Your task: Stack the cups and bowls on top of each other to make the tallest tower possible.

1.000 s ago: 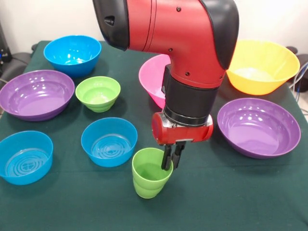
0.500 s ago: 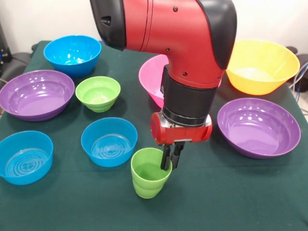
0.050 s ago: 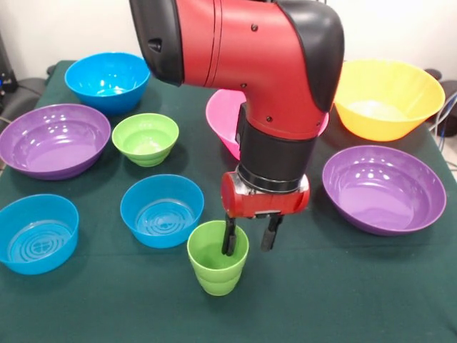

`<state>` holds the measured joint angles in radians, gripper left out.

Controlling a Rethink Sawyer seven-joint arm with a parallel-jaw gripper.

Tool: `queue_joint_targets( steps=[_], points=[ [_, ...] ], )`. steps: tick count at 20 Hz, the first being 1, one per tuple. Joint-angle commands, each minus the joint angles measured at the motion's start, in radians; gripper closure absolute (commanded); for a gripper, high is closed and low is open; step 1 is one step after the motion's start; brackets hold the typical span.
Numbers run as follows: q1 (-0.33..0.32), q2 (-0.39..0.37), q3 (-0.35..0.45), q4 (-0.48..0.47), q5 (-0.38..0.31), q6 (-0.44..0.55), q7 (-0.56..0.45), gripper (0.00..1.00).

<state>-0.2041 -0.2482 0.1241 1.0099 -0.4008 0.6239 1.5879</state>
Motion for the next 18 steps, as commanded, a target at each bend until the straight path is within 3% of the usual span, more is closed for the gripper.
queue_joint_targets(
  steps=[1, 18],
  points=[
    [-0.01, 0.031, 0.059, -0.007, -0.009, 0.091, -0.063, 0.0],
    [-0.005, -0.031, 0.064, -0.016, 0.012, 0.184, -0.092, 0.0]
  ],
)
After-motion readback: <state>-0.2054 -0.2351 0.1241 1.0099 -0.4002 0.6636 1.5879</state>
